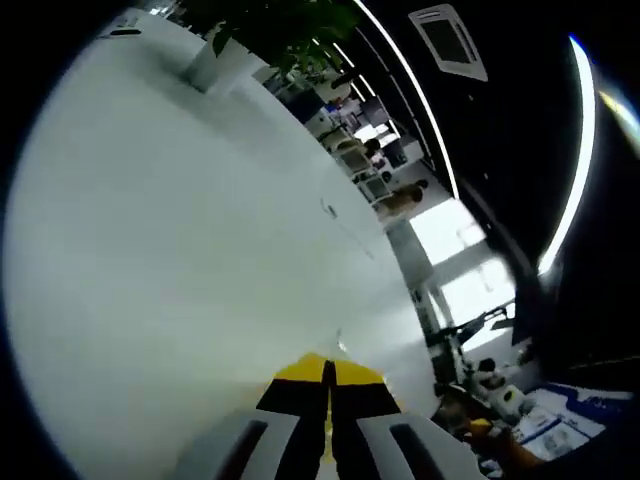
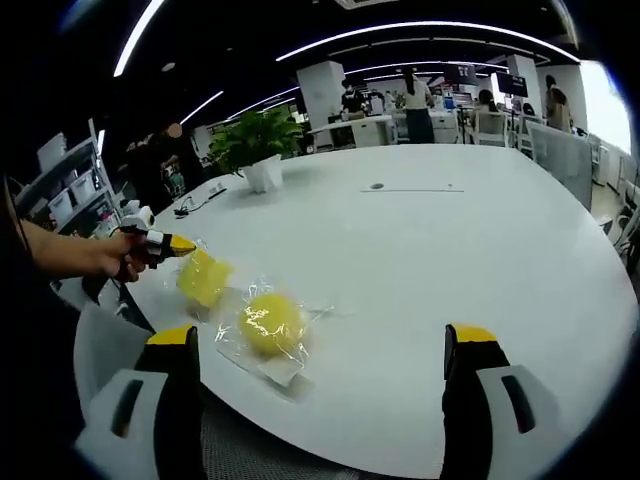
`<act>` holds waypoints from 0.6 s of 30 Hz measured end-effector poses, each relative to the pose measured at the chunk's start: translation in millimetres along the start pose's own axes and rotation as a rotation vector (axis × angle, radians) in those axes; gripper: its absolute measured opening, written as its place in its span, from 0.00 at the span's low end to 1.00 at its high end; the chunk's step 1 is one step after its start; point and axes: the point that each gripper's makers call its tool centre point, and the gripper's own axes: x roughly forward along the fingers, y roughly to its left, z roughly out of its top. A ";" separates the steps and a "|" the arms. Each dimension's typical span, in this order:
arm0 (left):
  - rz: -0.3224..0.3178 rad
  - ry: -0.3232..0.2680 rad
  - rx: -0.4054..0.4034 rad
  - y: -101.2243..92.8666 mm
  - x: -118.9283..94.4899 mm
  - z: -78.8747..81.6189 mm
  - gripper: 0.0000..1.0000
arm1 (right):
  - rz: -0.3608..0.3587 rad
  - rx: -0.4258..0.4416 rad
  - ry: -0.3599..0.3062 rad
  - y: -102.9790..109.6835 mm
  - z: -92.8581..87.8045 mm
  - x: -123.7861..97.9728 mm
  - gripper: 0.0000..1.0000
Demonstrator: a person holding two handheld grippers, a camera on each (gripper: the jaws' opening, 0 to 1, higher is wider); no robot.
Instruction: Compare the silicone blocks by pressing each to a similar depth, holding the contact briefly, and releasing to observe deformation and rebound differences across the visible hardness samples.
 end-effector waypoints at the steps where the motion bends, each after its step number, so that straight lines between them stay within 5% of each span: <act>1: -0.038 -0.041 0.034 -9.8 -1.4 7.8 0.00 | 0.001 0.003 -0.010 0.2 2.6 0.3 0.96; 8: -0.077 -0.103 0.196 -35.8 -8.8 25.1 0.00 | 0.030 0.003 -0.048 9.3 11.1 0.1 0.96; 11: -0.130 -0.199 0.291 -58.5 -15.8 43.6 0.00 | 0.044 -0.015 -0.090 12.1 17.7 -2.3 0.96; 18: -0.183 -0.242 0.373 -95.2 -27.2 62.8 0.00 | 0.073 -0.080 -0.163 23.3 36.0 -5.7 0.96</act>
